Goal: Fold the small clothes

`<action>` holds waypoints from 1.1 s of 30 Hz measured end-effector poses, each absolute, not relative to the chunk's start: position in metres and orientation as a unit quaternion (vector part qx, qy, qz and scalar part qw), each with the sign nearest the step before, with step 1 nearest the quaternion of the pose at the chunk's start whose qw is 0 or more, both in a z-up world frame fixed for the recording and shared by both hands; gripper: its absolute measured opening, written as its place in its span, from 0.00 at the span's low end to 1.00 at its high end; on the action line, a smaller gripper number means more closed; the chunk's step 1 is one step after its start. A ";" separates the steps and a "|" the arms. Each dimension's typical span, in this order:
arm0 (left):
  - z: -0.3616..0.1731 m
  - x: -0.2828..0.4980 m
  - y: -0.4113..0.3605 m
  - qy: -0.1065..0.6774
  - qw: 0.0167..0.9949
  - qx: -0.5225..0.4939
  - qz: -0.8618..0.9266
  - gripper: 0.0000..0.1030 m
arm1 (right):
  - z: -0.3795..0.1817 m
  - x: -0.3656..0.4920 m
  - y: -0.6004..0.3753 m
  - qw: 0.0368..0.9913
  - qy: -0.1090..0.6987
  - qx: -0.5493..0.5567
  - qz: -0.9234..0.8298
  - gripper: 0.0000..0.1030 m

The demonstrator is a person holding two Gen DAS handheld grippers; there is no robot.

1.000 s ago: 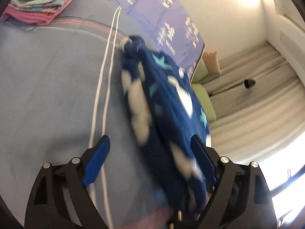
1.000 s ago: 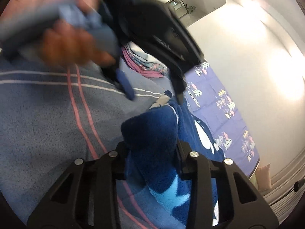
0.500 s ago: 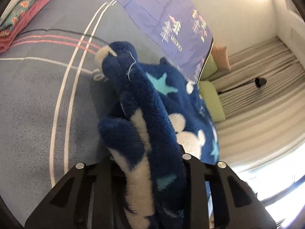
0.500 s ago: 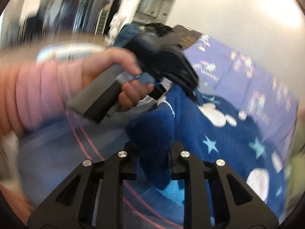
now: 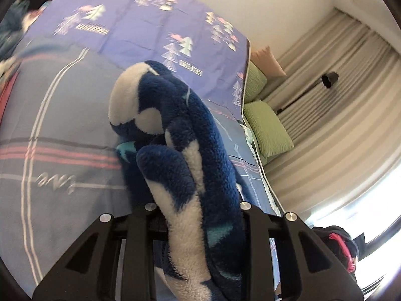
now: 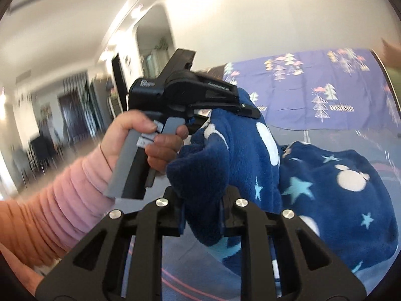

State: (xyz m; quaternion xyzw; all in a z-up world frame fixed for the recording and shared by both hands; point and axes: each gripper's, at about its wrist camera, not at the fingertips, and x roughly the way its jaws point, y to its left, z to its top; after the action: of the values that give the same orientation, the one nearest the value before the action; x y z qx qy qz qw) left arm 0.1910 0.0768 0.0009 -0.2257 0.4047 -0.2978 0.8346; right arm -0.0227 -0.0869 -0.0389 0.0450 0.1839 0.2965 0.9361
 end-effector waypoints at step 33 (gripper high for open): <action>-0.048 0.237 -0.247 0.453 0.831 0.077 -0.314 0.72 | -0.166 0.011 -0.365 0.854 0.272 0.413 0.160 0.31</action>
State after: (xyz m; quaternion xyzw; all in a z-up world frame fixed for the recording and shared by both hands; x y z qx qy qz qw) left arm 0.2371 -0.2474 -0.0479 0.0768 0.4533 -0.3143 0.8306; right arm 0.0110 -0.3647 -0.1660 0.4133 0.2720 0.1604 0.8541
